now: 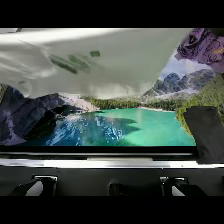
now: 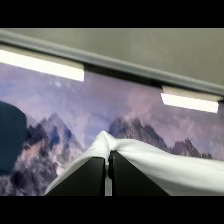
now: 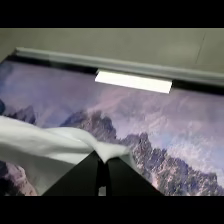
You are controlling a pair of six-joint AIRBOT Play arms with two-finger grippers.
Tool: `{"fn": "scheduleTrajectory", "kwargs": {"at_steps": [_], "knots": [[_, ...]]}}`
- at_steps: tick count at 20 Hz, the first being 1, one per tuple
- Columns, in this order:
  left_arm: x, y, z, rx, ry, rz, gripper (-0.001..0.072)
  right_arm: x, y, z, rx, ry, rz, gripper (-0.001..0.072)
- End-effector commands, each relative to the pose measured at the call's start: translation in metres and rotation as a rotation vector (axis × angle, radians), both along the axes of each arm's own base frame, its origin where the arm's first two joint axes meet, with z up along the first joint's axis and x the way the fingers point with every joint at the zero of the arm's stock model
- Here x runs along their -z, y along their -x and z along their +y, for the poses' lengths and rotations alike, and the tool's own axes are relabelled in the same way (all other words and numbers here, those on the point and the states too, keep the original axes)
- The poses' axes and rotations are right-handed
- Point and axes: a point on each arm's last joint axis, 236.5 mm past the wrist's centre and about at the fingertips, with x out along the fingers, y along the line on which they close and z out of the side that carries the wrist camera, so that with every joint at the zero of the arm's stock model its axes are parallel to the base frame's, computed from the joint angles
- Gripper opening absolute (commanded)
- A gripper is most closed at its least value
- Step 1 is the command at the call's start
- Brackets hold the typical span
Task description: Fold the clothes and pants, and hang the long-sleeved shirts on hangers.
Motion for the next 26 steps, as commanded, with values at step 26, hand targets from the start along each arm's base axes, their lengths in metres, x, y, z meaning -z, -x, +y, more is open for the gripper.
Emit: {"fn": "scheduleTrajectory", "kwargs": {"at_steps": [26], "knots": [[0.445,-0.22,-0.001,0.106,0.046,0.766,0.0015,0.45,-0.224,-0.019,0.283,0.029,0.964,0.0032]]}}
